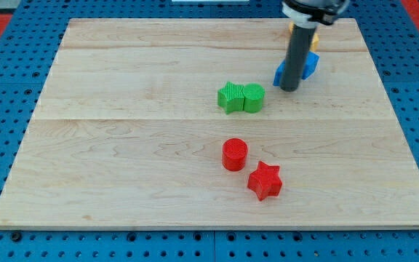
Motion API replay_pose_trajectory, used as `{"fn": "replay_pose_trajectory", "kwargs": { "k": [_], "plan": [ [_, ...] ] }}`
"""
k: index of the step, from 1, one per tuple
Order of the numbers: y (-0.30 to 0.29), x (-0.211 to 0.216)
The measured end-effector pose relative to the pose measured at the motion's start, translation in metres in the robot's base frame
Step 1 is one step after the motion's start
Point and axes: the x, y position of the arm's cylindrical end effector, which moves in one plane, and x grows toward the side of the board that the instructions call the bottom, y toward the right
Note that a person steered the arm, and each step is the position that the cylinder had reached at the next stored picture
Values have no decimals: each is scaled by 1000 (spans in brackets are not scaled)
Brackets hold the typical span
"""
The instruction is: Move yellow hexagon to the top of blue cube
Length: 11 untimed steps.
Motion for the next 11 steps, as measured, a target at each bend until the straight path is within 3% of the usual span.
{"fn": "replay_pose_trajectory", "kwargs": {
  "k": [1,3,6,7,9,11],
  "plan": [
    [20,9],
    [81,-26],
    [56,-32],
    [91,-36],
    [73,-106],
    [92,-114]
  ]
}}
